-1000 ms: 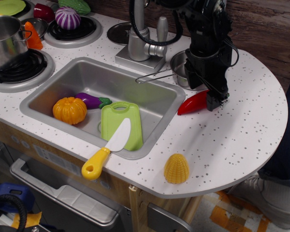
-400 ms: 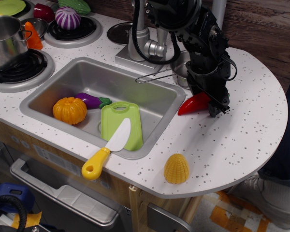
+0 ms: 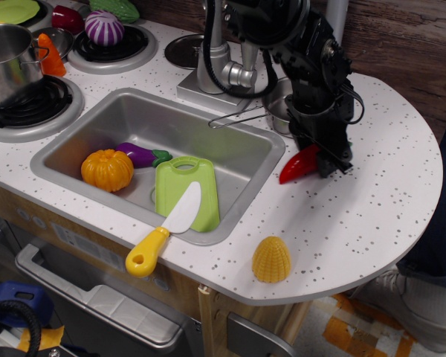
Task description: Put pepper in pot or pan
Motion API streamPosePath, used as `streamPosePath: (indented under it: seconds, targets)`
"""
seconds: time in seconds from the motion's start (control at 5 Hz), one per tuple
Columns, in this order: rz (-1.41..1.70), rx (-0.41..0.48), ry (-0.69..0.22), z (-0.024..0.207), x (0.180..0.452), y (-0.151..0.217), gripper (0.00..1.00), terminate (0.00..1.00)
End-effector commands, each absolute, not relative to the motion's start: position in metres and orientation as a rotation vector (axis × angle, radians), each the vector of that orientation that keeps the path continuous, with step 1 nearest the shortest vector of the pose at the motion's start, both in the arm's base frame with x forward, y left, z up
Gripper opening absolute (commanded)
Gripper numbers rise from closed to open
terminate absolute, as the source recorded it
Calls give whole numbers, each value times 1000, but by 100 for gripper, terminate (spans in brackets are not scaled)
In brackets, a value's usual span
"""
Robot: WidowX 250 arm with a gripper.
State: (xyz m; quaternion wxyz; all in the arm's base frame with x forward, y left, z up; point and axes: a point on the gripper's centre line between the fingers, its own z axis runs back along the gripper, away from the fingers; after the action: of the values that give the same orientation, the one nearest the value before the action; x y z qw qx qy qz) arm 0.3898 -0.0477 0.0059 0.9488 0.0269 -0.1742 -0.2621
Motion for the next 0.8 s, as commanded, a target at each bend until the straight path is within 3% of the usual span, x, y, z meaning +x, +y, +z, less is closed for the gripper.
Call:
streamPosePath:
  seconds: [0.0, 0.4, 0.6]
  targets:
    - [-590, 116, -392, 70, 409, -49, 0, 0]
    - [-684, 177, -388, 107, 444, -24, 0, 0]
    - [-728, 194, -430, 101, 457, -2, 100, 0]
